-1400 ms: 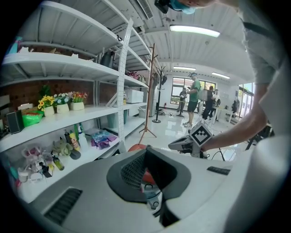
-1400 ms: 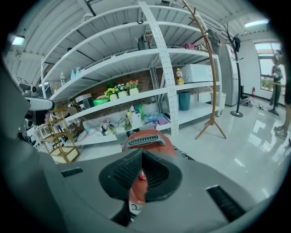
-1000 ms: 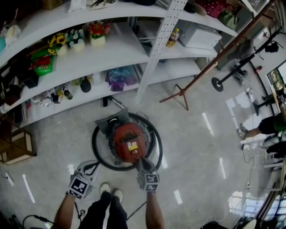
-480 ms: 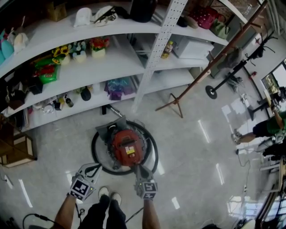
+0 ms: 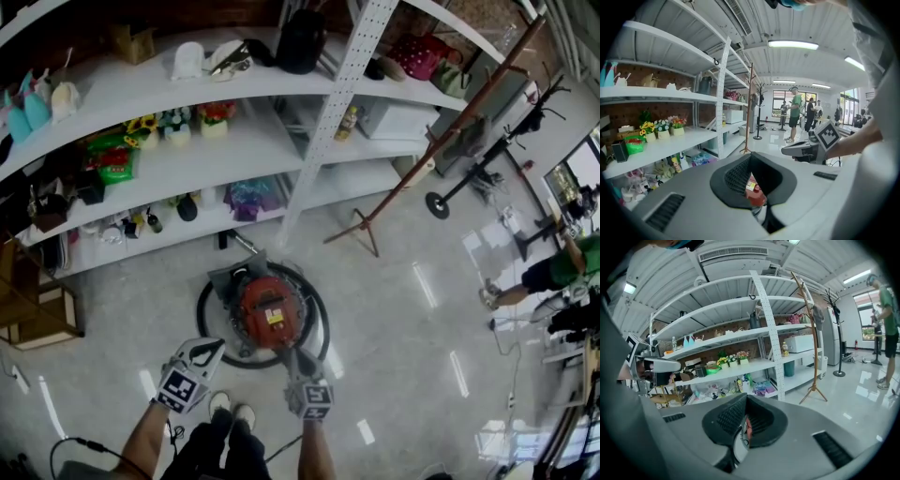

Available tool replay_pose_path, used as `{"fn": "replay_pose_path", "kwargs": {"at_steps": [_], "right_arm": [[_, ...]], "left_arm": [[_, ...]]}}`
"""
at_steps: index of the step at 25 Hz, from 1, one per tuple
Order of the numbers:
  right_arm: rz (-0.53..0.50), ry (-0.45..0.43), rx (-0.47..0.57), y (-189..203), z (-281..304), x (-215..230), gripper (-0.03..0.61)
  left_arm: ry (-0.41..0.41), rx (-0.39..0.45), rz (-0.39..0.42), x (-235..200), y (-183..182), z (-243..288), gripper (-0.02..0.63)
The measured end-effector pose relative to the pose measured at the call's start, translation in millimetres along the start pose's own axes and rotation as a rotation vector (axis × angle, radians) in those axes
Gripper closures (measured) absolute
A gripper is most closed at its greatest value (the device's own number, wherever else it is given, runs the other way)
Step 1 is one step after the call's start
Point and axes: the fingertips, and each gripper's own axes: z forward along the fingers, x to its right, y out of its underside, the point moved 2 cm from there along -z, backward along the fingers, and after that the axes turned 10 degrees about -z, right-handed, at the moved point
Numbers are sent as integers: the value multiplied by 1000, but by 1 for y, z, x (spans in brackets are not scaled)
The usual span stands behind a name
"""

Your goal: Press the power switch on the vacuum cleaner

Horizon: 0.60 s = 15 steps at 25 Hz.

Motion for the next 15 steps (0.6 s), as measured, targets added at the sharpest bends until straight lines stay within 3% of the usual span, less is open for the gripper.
{"fn": "replay_pose_path", "kwargs": {"at_steps": [15], "right_arm": [[-40, 8, 33, -71, -72, -31, 568]], "left_arm": [[37, 50, 24, 39, -62, -48, 620]]}}
